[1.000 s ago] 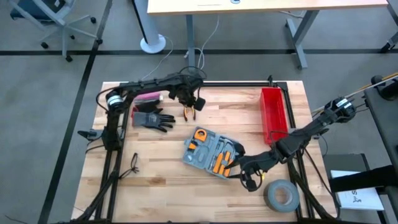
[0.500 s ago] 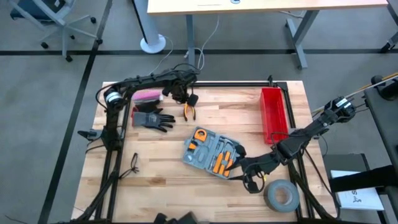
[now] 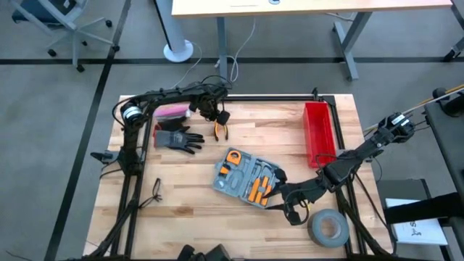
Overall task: Prefit tool cases
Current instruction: Remove the electrical tape from the pre-fit tool case, then remove the hex key set from the pre-fit tool case
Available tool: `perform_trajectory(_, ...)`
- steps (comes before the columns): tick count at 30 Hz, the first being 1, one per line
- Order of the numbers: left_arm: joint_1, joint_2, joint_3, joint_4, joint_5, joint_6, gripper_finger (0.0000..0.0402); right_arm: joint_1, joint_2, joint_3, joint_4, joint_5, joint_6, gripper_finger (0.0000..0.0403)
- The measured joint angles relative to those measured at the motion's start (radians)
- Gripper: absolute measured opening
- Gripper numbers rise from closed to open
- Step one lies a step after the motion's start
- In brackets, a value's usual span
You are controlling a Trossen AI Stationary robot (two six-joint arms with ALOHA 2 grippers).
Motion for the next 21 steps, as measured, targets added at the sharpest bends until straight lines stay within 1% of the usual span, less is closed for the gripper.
perform_trajectory(2,0.001,0.0,0.0,0.002,-0.008,0.012,0.0012,0.0,0.0,0.0,-0.001,0.0,0.006,0.0145)
perform_trajectory(4,0.0,0.0,0.0,0.008,-0.043,0.026,0.0013,0.0,0.0,0.0,0.0,0.002,0.007,0.0143)
perform_trajectory(7,0.001,0.0,0.0,0.007,-0.059,0.034,0.0024,0.0,0.0,0.0,0.0,0.003,0.003,0.0142)
perform_trajectory(9,0.001,0.0,0.0,0.007,-0.06,0.034,0.0042,0.0,0.0,0.0,0.005,0.004,0.003,0.0143)
perform_trajectory(18,-0.011,0.0,0.001,0.007,-0.061,0.045,0.0147,0.002,0.0,0.0,0.006,0.004,-0.003,0.0147)
perform_trajectory(21,-0.019,0.0,0.006,0.005,-0.02,0.04,0.0172,0.002,0.0,0.0,0.005,0.004,0.002,0.0144)
